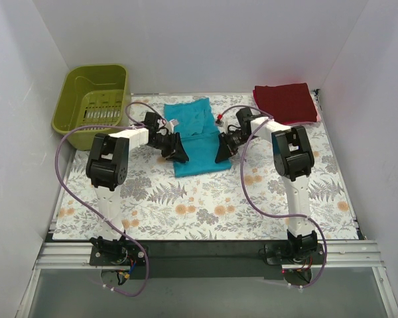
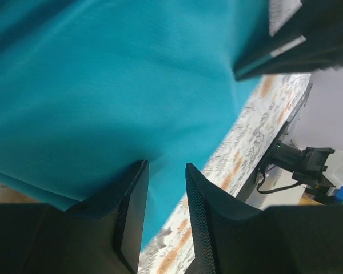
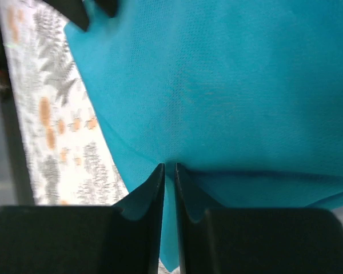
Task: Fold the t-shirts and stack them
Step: Fold the tshirt
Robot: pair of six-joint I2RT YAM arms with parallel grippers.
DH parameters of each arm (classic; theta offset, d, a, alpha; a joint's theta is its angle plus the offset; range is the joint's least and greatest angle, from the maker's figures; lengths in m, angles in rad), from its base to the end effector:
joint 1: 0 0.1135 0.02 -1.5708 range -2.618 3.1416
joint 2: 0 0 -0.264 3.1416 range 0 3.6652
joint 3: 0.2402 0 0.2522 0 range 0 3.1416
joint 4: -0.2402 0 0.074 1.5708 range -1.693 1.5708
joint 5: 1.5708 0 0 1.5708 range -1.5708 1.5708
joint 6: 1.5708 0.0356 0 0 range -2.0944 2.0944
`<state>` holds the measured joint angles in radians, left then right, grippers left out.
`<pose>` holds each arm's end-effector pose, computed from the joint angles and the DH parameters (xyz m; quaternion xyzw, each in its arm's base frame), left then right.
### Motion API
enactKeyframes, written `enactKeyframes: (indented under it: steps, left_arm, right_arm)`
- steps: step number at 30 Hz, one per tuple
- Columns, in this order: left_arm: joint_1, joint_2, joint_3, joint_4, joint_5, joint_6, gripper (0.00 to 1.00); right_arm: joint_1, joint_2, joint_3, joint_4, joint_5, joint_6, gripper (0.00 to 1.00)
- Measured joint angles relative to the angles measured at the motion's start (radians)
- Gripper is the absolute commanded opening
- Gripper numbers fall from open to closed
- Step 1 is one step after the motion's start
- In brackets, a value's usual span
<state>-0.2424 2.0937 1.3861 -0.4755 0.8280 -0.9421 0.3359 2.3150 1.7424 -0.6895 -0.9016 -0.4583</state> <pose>0.3957 -0.1248 0.1378 0.2351 -0.8705 0.4260 0.0740 0.4311 0.1801 0.1339 -0.4057 0.7943 0.4212 0.1645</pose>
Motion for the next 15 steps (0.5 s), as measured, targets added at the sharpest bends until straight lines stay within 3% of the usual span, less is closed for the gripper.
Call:
enactKeyframes:
  steps: [8,15]
  left_arm:
    - [0.023,0.046,-0.013,-0.043,0.063,0.064,0.33]
    - [0.024,-0.173,-0.193,-0.044,0.105,0.096,0.36]
  right_arm:
    - [-0.002,-0.139,-0.332,0.212,-0.07,0.174,0.19]
    - [0.006,-0.305,-0.433,0.245,-0.055,0.242,0.32]
